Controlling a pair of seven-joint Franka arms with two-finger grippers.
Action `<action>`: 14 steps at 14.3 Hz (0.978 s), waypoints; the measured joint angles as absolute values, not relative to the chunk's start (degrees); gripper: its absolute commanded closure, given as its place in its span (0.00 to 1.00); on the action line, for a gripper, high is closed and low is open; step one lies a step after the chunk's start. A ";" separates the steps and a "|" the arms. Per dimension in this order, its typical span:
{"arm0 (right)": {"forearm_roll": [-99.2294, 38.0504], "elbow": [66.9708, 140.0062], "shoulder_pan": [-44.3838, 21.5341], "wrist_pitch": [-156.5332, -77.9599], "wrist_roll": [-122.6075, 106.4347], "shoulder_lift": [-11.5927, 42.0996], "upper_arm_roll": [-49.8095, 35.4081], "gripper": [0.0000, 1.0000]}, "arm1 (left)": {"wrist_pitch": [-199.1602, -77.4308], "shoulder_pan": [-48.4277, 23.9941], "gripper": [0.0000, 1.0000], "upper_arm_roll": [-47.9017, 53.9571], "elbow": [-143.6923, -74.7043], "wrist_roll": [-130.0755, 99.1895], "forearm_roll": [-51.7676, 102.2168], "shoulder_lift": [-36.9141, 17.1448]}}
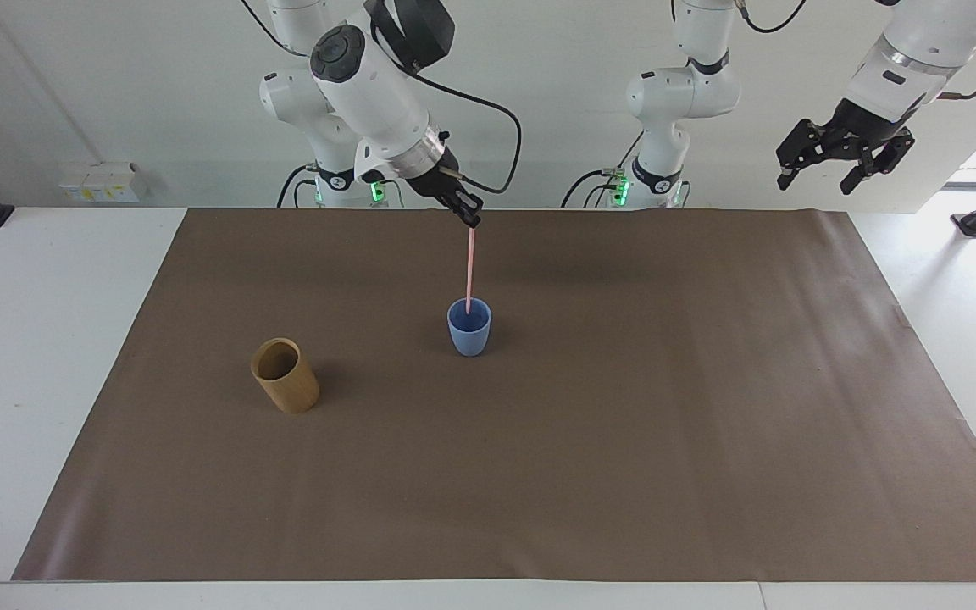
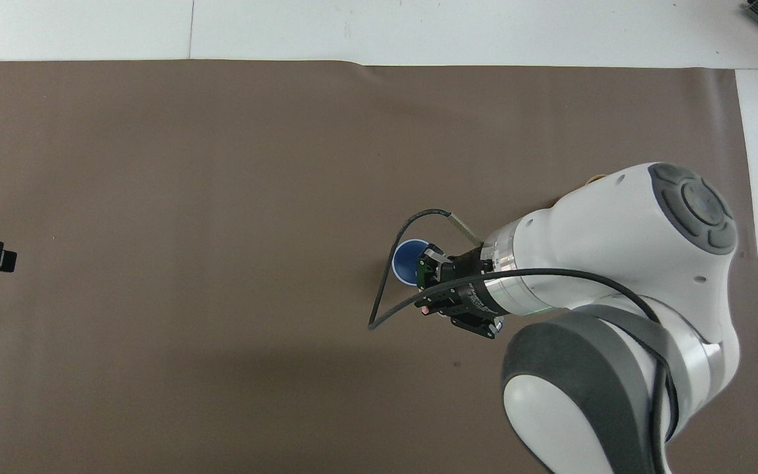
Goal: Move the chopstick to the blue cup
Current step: 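Lower the pink stick into the blue cup and open the right gripper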
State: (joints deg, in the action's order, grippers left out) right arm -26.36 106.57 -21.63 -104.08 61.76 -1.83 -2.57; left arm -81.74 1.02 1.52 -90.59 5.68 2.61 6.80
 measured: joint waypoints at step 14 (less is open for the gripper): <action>-26.36 111.20 -20.50 -110.51 48.96 -0.77 -2.92 0.94 | -81.72 1.02 0.00 1.52 -90.59 5.68 2.61 6.80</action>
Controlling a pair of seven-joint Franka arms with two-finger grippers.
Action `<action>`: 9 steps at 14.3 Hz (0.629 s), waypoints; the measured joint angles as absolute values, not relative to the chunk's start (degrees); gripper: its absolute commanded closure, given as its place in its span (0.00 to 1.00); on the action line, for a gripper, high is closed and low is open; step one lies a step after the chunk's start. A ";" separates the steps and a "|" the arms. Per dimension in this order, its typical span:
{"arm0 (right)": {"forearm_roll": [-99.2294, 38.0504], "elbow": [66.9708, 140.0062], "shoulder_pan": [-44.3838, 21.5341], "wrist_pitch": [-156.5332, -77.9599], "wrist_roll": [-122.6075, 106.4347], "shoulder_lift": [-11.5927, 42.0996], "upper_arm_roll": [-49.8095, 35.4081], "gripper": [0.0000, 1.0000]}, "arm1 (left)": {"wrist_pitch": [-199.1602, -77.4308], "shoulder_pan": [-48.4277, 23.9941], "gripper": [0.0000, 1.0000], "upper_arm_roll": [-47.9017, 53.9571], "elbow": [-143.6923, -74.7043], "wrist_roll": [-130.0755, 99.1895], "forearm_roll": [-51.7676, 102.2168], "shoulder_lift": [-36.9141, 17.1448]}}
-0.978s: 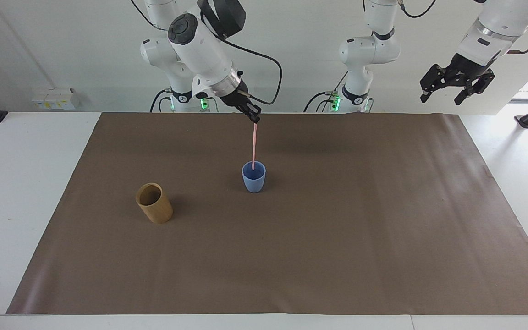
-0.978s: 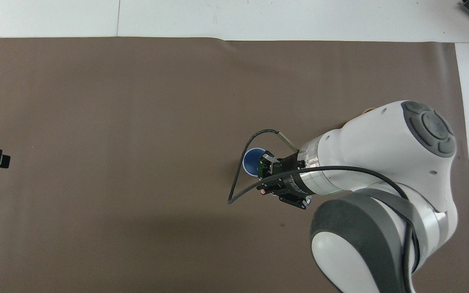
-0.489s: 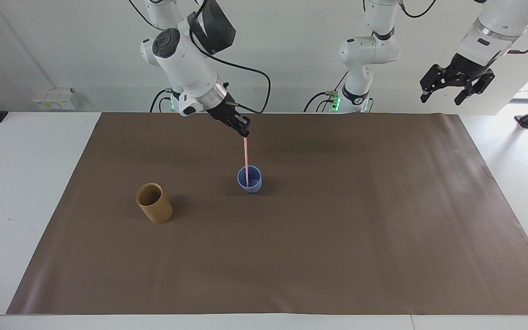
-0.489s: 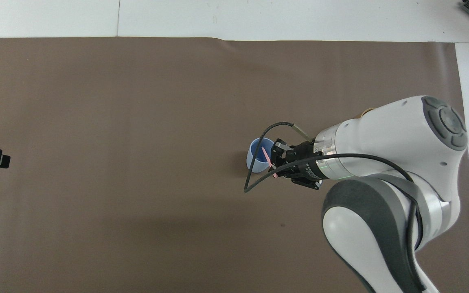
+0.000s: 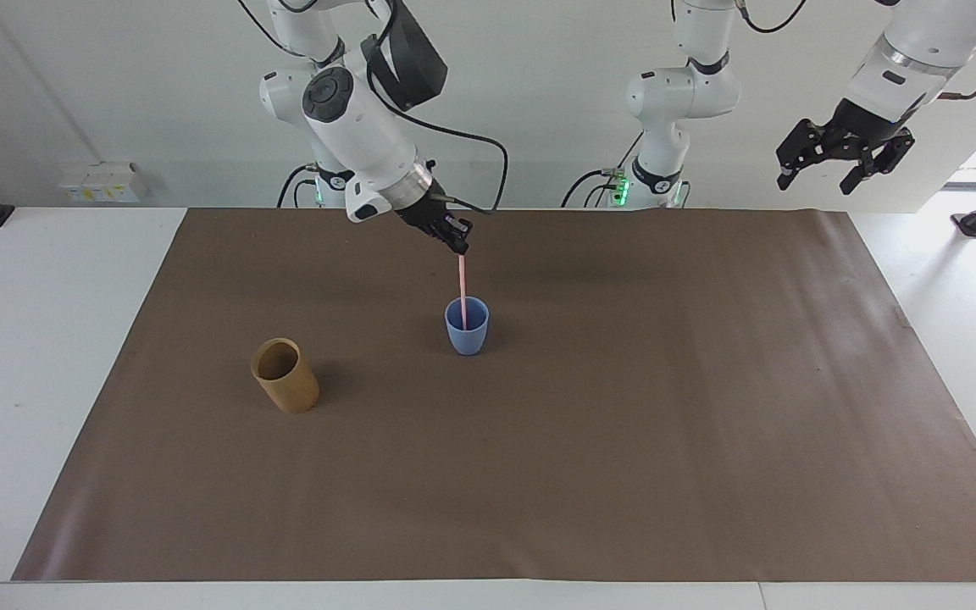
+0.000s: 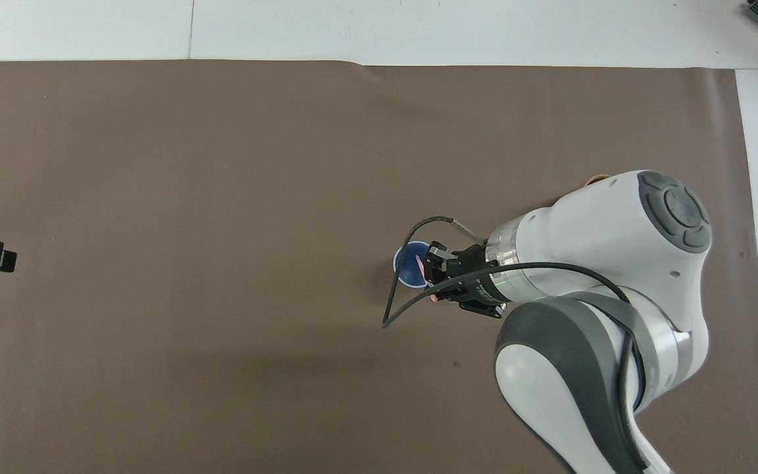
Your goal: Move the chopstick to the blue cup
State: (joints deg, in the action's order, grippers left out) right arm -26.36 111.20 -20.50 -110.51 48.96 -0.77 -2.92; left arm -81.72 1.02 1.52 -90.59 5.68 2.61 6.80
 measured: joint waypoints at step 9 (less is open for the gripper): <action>-26.34 110.05 -20.49 -111.06 48.80 -0.77 -2.48 0.00 | -81.72 1.02 0.00 1.52 -90.59 5.68 2.61 6.80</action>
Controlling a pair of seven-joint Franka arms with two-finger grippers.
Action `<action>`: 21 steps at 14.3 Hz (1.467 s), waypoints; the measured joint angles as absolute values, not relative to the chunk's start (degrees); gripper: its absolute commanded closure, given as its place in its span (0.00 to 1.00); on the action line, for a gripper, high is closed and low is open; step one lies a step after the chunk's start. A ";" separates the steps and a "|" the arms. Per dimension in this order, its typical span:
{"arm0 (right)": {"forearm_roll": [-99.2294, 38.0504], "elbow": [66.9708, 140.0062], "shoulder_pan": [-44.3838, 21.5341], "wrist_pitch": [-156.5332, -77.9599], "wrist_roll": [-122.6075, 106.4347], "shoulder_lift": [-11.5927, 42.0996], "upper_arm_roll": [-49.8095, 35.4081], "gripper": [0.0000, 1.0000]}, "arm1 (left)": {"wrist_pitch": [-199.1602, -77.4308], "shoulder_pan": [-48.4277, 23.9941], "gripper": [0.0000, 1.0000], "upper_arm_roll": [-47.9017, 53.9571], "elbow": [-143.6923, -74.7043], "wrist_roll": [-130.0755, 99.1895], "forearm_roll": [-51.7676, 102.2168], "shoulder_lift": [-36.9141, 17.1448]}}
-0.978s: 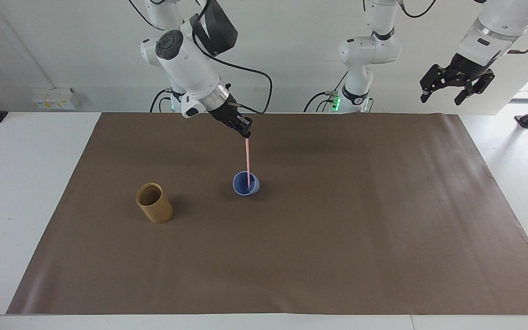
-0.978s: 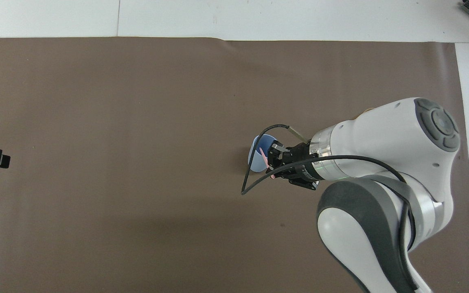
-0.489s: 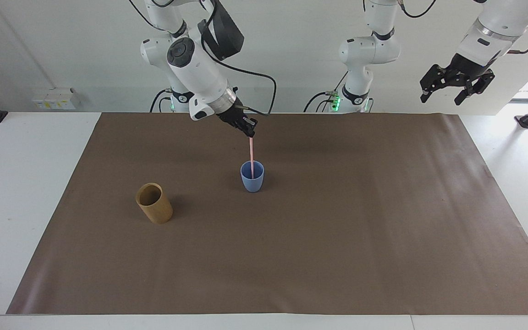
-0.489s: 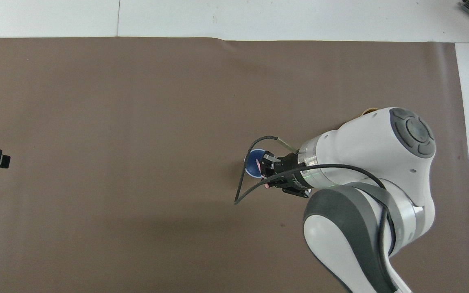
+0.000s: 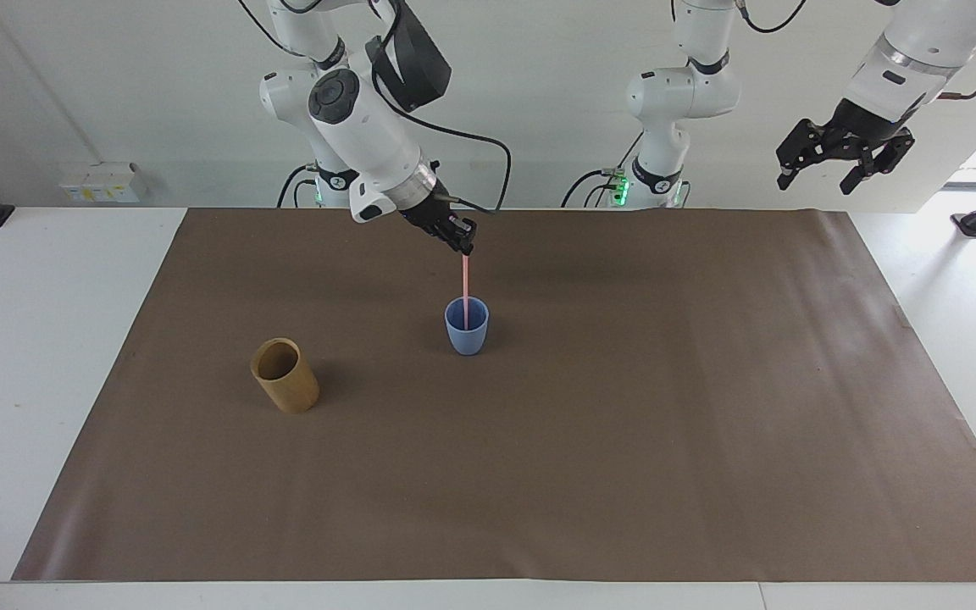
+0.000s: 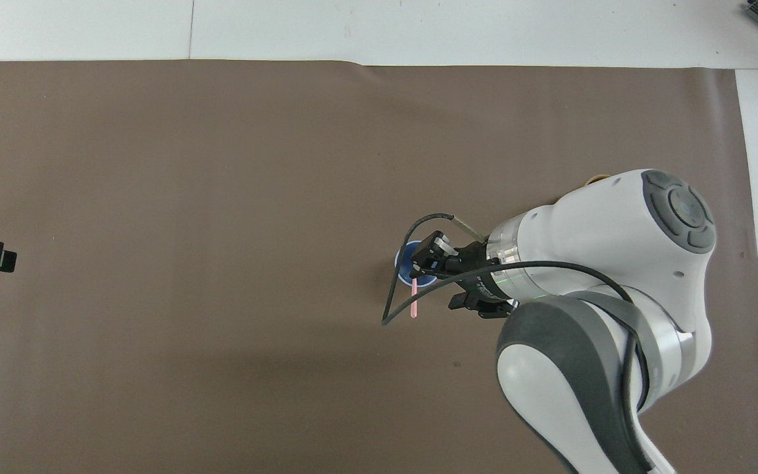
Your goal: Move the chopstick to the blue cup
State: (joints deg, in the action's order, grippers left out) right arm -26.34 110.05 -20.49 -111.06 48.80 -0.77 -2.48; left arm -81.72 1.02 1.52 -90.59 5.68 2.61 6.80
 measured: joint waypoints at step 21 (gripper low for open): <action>-1.84 88.57 -2.75 -87.96 8.66 -2.49 -0.28 0.00 | -81.72 1.02 0.00 1.52 -90.59 5.68 2.61 6.80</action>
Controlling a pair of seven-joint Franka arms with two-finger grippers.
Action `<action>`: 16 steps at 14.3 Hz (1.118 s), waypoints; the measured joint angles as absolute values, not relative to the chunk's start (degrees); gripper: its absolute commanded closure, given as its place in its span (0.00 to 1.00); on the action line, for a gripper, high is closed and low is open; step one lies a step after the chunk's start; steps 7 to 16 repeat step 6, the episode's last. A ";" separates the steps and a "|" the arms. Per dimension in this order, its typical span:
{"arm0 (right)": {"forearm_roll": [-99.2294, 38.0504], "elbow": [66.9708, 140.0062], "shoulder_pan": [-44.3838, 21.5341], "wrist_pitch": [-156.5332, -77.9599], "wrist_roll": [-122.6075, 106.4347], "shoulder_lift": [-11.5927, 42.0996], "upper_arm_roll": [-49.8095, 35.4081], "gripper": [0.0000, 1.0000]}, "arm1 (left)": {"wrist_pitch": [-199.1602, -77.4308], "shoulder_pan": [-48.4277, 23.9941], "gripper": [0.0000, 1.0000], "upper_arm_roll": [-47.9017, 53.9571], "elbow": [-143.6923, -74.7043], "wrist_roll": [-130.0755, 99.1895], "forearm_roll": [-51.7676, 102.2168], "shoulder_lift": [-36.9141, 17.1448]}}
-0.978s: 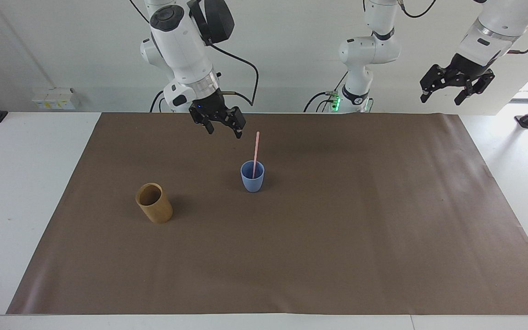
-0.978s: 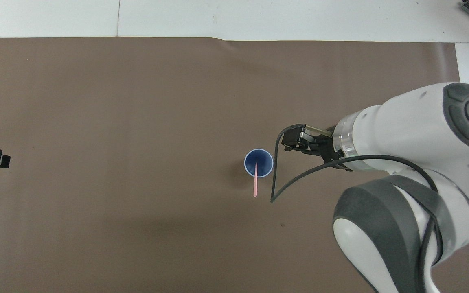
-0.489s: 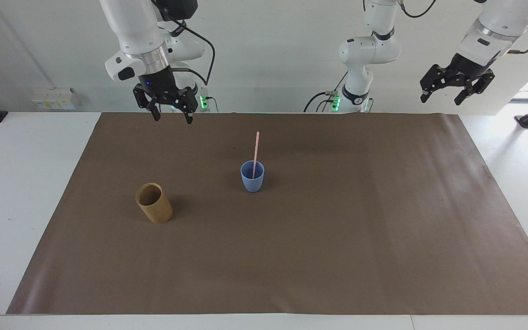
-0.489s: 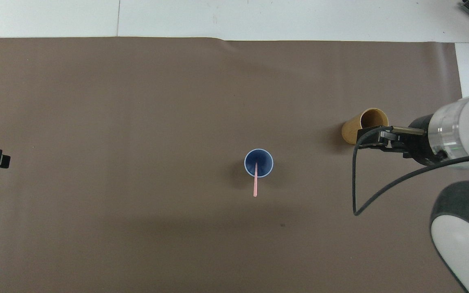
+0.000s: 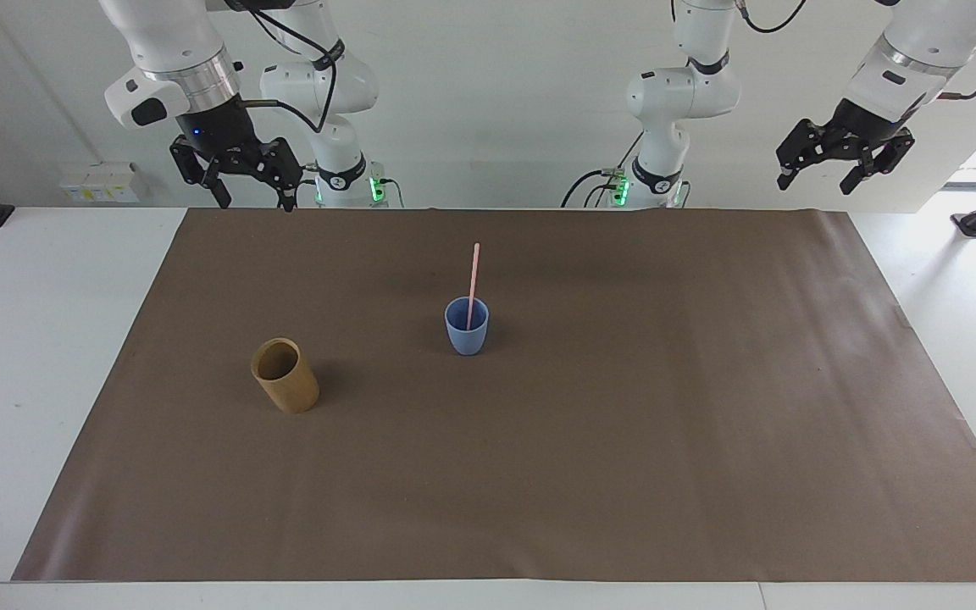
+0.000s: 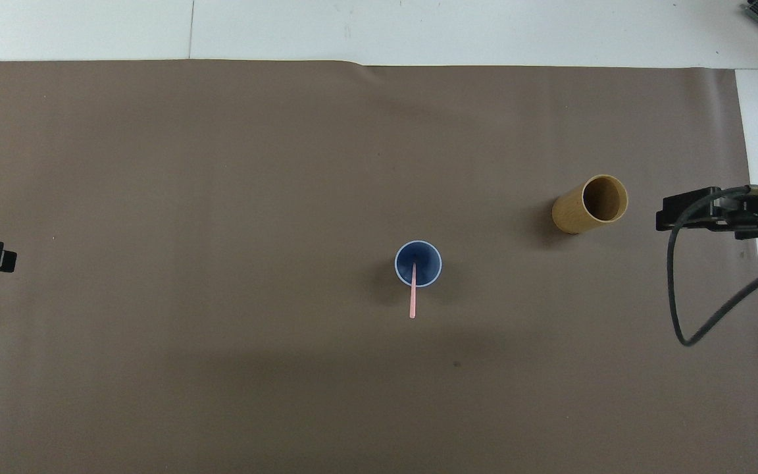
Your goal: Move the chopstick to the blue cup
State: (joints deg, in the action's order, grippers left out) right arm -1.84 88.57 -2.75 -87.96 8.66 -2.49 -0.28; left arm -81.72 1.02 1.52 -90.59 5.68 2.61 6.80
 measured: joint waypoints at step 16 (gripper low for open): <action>-1.50 88.14 -3.03 -87.30 8.34 -1.78 -0.73 0.00 | -81.72 1.02 0.00 1.52 -90.59 5.68 2.61 6.80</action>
